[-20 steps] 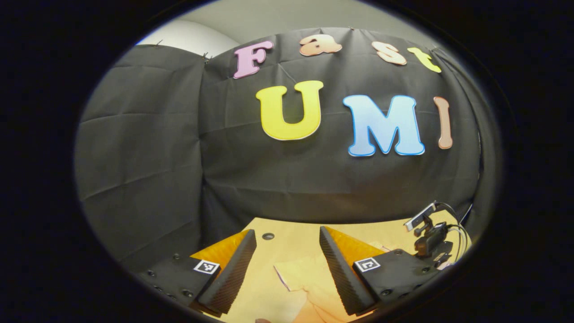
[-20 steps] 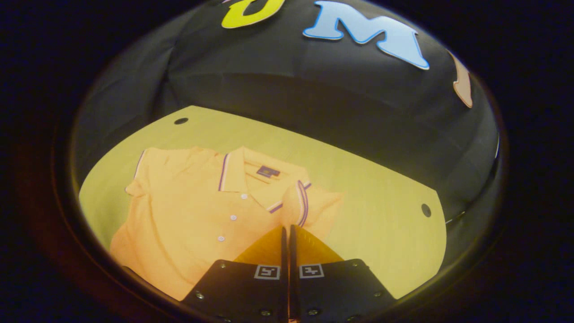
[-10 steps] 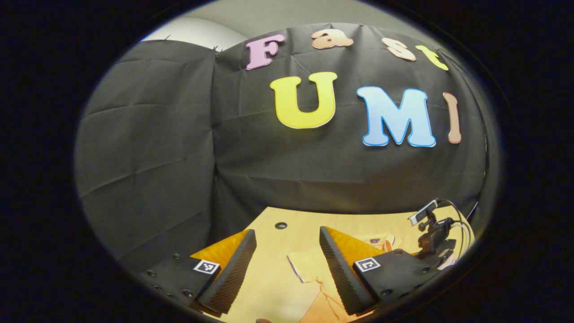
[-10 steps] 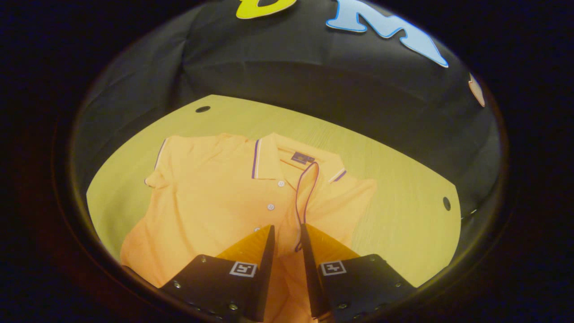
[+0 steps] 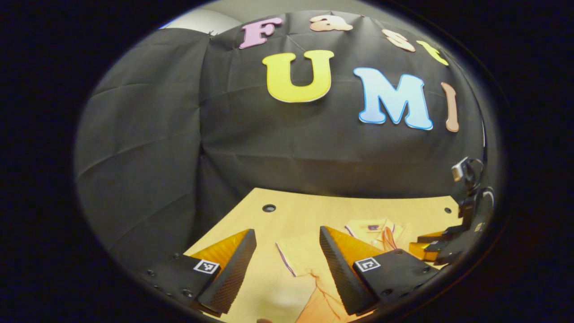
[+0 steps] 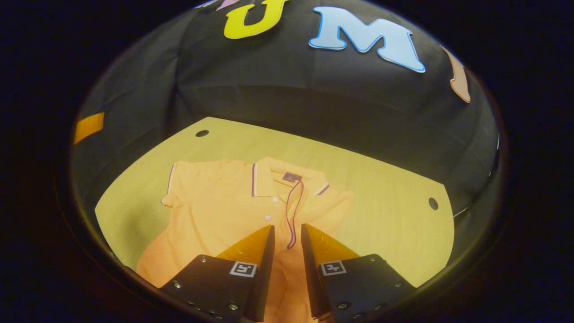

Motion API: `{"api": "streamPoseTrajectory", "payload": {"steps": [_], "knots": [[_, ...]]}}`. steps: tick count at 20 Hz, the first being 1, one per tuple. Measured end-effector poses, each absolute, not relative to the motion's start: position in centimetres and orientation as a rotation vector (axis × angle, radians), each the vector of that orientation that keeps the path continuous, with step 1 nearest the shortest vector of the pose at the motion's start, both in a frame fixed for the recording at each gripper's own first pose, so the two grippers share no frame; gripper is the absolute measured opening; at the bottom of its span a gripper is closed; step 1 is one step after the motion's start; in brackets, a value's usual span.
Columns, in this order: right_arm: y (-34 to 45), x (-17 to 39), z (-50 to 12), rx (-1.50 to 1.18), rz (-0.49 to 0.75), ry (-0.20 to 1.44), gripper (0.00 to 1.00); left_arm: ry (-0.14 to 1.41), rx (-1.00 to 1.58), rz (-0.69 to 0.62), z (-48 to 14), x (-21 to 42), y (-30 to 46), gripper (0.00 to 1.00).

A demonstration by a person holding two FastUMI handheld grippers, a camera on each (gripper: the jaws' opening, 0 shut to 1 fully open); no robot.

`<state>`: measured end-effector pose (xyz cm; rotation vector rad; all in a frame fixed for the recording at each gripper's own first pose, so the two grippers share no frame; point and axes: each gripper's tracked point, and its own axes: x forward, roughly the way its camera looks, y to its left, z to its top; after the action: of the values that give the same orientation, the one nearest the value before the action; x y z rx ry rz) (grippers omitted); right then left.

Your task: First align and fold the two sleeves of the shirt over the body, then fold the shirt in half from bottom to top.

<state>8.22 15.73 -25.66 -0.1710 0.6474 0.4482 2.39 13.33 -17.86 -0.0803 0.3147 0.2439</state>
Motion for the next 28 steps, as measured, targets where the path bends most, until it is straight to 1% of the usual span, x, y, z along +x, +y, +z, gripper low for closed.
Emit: {"api": "streamPoseTrajectory", "payload": {"steps": [6,10,11,12,13,14,15,16,19,23,27,28], "knots": [[15.0,6.1,-21.5,-0.083,0.418,0.604,0.37,0.411,-0.095,0.181,-24.1,5.7,13.1,0.94],[13.8,4.2,-20.1,-0.049,0.381,0.595,0.37,0.501,-0.122,0.16,-29.4,8.1,12.8,0.94],[13.5,3.8,-19.9,-0.047,0.37,0.595,0.37,0.519,-0.125,0.161,-30.6,8.5,12.9,0.94],[13.0,3.4,-19.7,-0.048,0.357,0.597,0.35,0.541,-0.129,0.161,-32.0,8.9,12.9,0.94],[12.4,3.0,-19.7,-0.047,0.342,0.599,0.37,0.562,-0.133,0.159,-33.3,9.4,12.9,0.94],[11.9,2.7,-19.5,-0.044,0.328,0.603,0.37,0.584,-0.134,0.161,-34.5,9.7,12.9,0.94],[11.3,2.3,-19.5,-0.04,0.313,0.607,0.35,0.613,-0.135,0.164,-35.8,10.1,12.9,0.94],[10.7,2.2,-19.4,-0.039,0.296,0.612,0.37,0.641,-0.137,0.167,-37.0,10.2,13.1,0.94],[9.0,1.7,-19.6,-0.035,0.253,0.626,0.37,0.711,-0.141,0.171,-40.0,10.4,13.1,0.95],[7.6,1.2,-19.9,-0.031,0.21,0.643,0.37,0.756,-0.145,0.182,-41.8,10.4,13.3,0.95],[7.3,1.1,-20.1,-0.027,0.195,0.656,0.37,0.749,-0.135,0.186,-41.8,11.0,13.0,0.97],[7.3,1.1,-20.2,-0.026,0.194,0.66,0.35,0.744,-0.135,0.189,-41.8,11.1,12.9,0.96]]}}
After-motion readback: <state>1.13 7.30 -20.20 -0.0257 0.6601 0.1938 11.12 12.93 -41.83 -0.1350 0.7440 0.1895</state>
